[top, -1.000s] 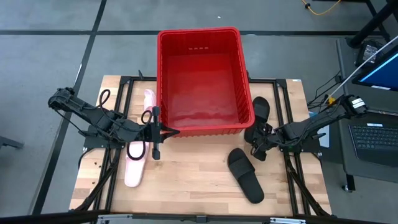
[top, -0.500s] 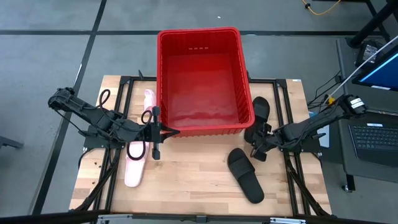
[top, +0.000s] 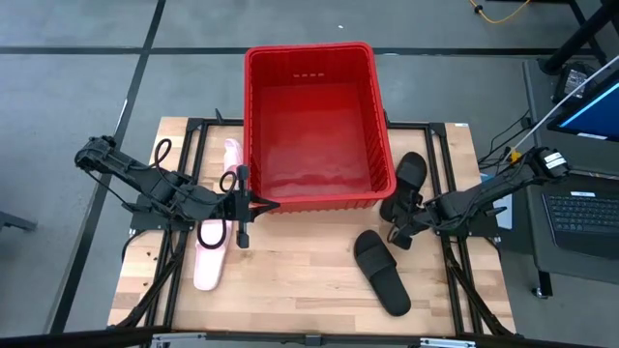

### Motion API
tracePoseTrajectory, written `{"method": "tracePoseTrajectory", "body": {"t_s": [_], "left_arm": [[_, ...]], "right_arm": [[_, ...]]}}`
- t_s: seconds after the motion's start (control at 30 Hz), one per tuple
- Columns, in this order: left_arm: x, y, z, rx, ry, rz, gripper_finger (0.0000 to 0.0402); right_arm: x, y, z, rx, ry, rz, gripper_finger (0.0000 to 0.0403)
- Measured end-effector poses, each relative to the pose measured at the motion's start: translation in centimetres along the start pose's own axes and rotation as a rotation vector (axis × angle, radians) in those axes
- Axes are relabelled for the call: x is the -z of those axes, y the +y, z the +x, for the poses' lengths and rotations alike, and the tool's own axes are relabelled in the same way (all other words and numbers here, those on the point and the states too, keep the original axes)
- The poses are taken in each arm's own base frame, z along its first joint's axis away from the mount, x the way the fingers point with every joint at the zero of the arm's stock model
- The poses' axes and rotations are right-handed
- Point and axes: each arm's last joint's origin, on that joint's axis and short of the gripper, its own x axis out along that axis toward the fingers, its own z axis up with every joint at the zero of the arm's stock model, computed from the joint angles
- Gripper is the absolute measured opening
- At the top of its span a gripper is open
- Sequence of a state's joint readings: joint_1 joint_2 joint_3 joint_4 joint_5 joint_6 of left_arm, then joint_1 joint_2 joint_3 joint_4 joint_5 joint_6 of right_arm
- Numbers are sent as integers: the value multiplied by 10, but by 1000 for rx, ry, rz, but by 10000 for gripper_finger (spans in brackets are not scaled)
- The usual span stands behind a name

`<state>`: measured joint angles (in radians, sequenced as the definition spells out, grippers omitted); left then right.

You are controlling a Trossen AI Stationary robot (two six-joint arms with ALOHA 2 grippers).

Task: Pick and place slides into bin
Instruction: Put the top black slide in the red bin

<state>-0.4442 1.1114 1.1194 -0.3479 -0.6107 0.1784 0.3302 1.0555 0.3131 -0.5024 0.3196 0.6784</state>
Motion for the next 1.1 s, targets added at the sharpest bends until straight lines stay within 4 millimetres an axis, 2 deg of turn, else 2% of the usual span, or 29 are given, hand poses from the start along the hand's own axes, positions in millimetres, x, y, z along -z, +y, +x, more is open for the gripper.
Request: {"method": "tracePoseTrajectory", "body": {"t_s": [0.17, 0.33, 0.6, 0.83, 1.1], "left_arm": [[0, 0, 0, 0, 0, 0, 1], [0, 0, 0, 0, 0, 0, 1], [-1, 0, 0, -1, -7, -5, 1], [-1, 0, 0, -1, -7, -5, 1], [-1, 0, 0, -1, -6, -5, 1]], "right_arm": [[-11, 5, -8, -36, -1, 88, 22], [-33, 19, -27, -160, -27, 143, 17], [-50, 31, -54, -222, 12, 215, 18], [-57, 38, -92, -210, 100, 237, 17], [-67, 40, -137, -192, 117, 236, 17]]}}
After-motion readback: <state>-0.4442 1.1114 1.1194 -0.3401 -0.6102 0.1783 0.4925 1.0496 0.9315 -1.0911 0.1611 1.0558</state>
